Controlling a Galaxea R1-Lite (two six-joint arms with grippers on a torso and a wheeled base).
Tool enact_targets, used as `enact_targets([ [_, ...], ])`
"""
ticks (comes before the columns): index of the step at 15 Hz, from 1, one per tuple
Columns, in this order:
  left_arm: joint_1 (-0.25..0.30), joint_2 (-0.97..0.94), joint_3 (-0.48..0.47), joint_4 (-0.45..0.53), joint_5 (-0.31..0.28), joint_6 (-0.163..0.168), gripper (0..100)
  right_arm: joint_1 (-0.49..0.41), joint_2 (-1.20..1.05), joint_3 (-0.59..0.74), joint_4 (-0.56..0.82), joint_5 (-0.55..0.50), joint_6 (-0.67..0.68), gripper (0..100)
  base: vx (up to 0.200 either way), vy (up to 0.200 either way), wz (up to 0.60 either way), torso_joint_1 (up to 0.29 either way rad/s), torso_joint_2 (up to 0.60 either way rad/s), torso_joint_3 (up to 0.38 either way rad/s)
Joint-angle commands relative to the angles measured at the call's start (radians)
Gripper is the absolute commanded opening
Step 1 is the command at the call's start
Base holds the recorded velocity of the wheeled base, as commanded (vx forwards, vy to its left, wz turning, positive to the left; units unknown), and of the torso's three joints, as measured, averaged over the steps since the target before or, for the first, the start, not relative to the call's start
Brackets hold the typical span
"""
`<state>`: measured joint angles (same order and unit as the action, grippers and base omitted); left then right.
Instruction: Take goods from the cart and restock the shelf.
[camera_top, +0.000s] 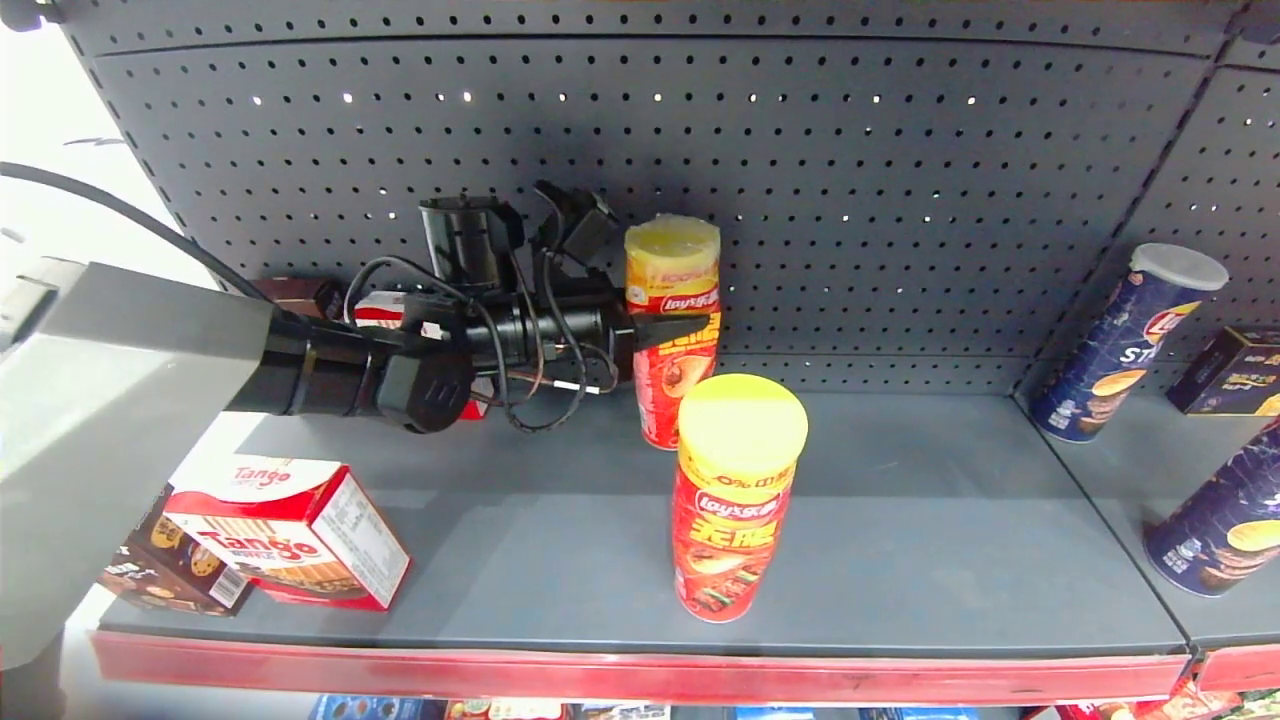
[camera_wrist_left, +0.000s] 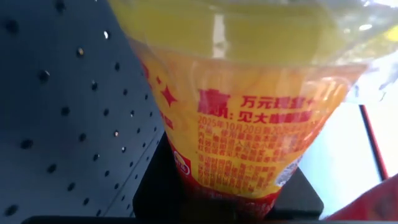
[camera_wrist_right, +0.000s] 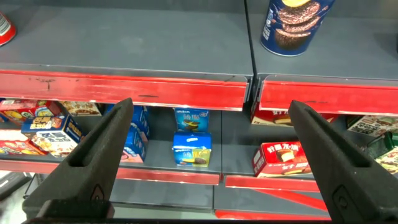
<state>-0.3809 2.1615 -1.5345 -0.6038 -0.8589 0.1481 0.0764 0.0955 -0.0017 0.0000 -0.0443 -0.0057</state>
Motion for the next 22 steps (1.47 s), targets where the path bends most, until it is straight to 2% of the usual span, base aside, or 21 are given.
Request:
enact_targets([
  [1, 0.003, 0.035, -0.019, -0.002, 0.0, 0.001, 0, 0.0, 0.003, 0.0, 0.0, 0.0, 0.0, 100, 0.0, 0.0, 0.0, 0.0, 0.0, 0.0],
  [7, 0.002, 0.089, -0.075, -0.004, 0.0, 0.004, 0, 0.0, 0.003, 0.0, 0.0, 0.0, 0.0, 100, 0.0, 0.0, 0.0, 0.0, 0.0, 0.0],
  [13, 0.0, 0.116, -0.075, -0.039, 0.001, 0.005, 0, 0.0, 0.003, 0.0, 0.0, 0.0, 0.0, 100, 0.0, 0.0, 0.0, 0.0, 0.0, 0.0],
  [14, -0.001, 0.116, -0.072, -0.04, 0.0, 0.007, 100, 0.0, 0.003, 0.0, 0.0, 0.0, 0.0, 100, 0.0, 0.0, 0.0, 0.0, 0.0, 0.0],
  [16, -0.007, 0.115, -0.069, -0.039, 0.001, 0.021, 100, 0.0, 0.003, 0.0, 0.0, 0.0, 0.0, 100, 0.0, 0.0, 0.0, 0.0, 0.0, 0.0],
  [19, -0.009, 0.1, -0.049, -0.039, 0.003, 0.022, 100, 0.0, 0.003, 0.0, 0.0, 0.0, 0.0, 100, 0.0, 0.0, 0.0, 0.0, 0.0, 0.0],
  [22, -0.006, 0.012, 0.043, -0.036, 0.003, 0.022, 100, 0.0, 0.003, 0.0, 0.0, 0.0, 0.0, 100, 0.0, 0.0, 0.0, 0.0, 0.0, 0.0],
])
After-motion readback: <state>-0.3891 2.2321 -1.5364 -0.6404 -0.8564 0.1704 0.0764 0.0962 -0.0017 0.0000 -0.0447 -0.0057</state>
